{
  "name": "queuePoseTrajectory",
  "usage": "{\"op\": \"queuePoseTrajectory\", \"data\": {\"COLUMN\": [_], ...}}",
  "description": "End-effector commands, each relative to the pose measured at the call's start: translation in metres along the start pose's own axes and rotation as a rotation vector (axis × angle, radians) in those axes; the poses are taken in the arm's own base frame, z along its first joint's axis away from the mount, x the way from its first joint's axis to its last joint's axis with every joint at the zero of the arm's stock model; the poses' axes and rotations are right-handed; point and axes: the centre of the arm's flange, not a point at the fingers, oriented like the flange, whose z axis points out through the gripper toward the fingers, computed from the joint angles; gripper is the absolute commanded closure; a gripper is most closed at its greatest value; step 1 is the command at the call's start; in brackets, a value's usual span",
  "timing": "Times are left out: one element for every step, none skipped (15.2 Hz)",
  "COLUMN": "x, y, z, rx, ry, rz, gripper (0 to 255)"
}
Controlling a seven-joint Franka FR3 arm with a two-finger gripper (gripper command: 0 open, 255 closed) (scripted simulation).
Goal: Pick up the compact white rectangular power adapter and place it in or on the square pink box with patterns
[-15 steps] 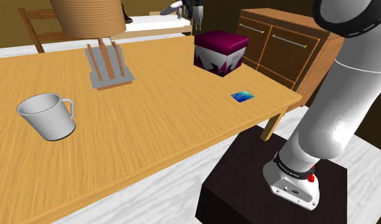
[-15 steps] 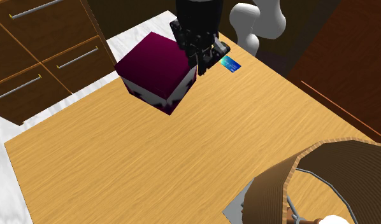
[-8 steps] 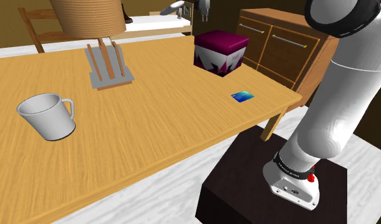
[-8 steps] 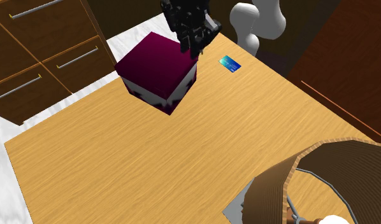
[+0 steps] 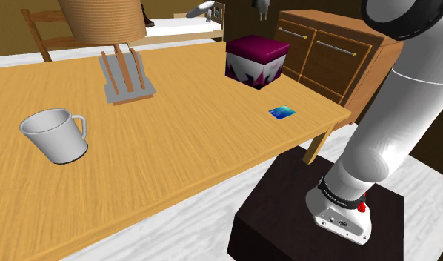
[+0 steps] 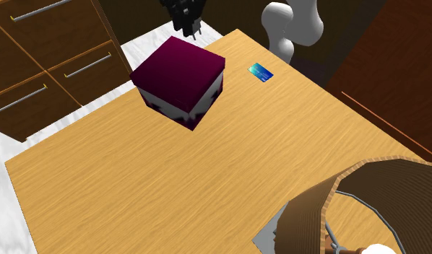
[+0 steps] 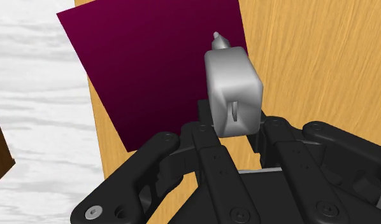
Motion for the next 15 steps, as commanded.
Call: {"op": "queuePoseTrajectory", "data": {"x": [-0.005, -0.006, -0.006, -0.006, -0.006, -0.006, -0.006, -0.006, -0.006, -0.006, -0.006, -0.006, -0.006, -0.006, -0.006], "y": [0.025, 0.04, 0.04, 0.04, 0.04, 0.04, 0.04, 0.04, 0.04, 0.04, 0.04, 0.04, 0.04, 0.04, 0.04], "z": [-0.002, -0.003, 0.002, 0.007, 0.013, 0.018, 0.023, 0.029, 0.034, 0.039, 0.044, 0.05, 0.055, 0.06, 0.066], "rx": [0.0, 0.0, 0.0, 0.0, 0.0, 0.0, 0.0, 0.0, 0.0, 0.0, 0.0, 0.0, 0.0, 0.0, 0.0], "ry": [0.0, 0.0, 0.0, 0.0, 0.0, 0.0, 0.0, 0.0, 0.0, 0.0, 0.0, 0.0, 0.0, 0.0, 0.0], "rz": [-0.002, -0.002, -0.002, -0.002, -0.002, -0.002, -0.002, -0.002, -0.002, -0.002, -0.002, -0.002, -0.002, -0.002, -0.002], "gripper": [255, 255, 255, 255, 255, 255, 255, 255, 255, 255, 255, 255, 255, 255, 255]}}
